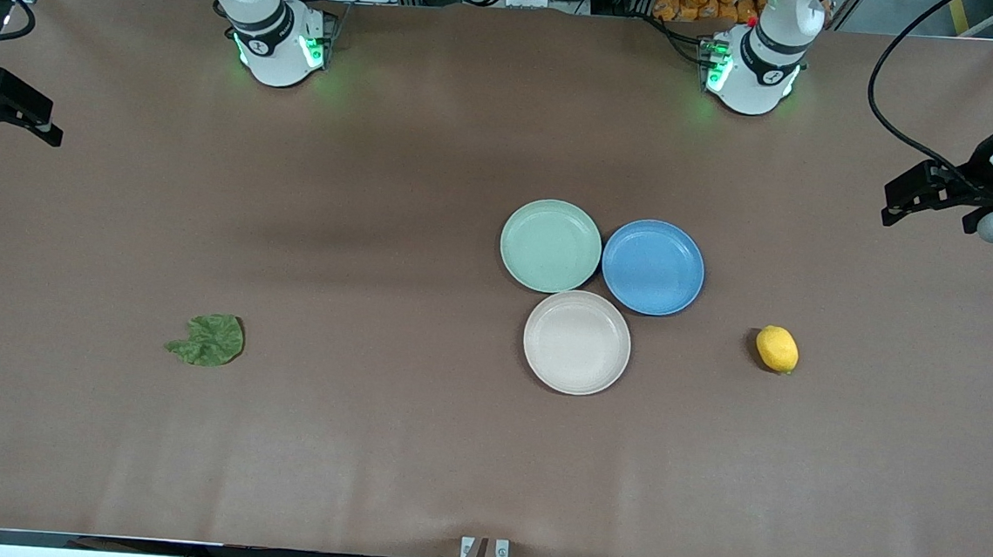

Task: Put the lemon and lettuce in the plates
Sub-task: 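Move the right gripper to the lettuce while the left gripper approaches the lemon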

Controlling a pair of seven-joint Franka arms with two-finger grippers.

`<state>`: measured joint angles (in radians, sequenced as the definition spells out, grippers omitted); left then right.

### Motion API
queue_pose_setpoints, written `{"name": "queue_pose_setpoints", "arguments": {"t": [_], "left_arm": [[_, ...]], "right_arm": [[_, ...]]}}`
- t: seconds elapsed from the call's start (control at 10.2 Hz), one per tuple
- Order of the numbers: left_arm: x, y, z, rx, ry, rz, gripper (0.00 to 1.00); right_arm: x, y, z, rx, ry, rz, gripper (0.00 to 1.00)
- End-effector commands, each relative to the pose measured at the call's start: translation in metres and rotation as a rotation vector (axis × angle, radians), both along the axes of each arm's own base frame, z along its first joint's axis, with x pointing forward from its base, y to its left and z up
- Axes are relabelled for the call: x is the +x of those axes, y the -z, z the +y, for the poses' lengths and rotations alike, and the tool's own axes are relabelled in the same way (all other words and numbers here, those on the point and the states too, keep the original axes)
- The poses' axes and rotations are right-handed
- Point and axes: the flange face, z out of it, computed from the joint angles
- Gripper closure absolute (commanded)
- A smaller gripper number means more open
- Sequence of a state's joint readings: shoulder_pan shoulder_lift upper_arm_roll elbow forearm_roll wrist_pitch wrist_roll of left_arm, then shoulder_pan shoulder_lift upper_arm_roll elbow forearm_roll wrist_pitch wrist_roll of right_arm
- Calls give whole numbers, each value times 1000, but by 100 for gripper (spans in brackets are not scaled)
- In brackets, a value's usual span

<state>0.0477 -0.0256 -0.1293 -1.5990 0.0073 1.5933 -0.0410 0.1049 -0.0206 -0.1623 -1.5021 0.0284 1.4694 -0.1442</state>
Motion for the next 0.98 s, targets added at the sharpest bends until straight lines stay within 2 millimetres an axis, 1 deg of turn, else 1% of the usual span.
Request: {"name": "queue_pose_setpoints", "arguments": {"t": [0.0, 0.2, 0.29, 0.39, 0.59, 0.68, 0.78, 0.88], "left_arm": [[-2, -5, 1, 9, 20, 6, 0], [1, 2, 1, 8, 22, 18, 0], [5, 9, 1, 6, 12, 30, 0], [12, 22, 2, 12, 15, 52, 0], [20, 36, 8, 3, 13, 72, 0], [26, 47, 8, 2, 12, 87, 0], [30, 55, 9, 4, 14, 100, 0], [40, 61, 9, 5, 9, 105, 0]], "right_arm": [[-3, -1, -1, 11, 17, -6, 0], [-2, 0, 0, 11, 16, -8, 0], [0, 12, 0, 12, 17, 2, 0], [4, 30, -1, 12, 18, 20, 0], [24, 82, -1, 5, 22, 32, 0], [36, 108, -2, 0, 25, 44, 0], [49, 132, -6, -7, 35, 59, 0], [62, 158, -15, -13, 47, 65, 0]]}}
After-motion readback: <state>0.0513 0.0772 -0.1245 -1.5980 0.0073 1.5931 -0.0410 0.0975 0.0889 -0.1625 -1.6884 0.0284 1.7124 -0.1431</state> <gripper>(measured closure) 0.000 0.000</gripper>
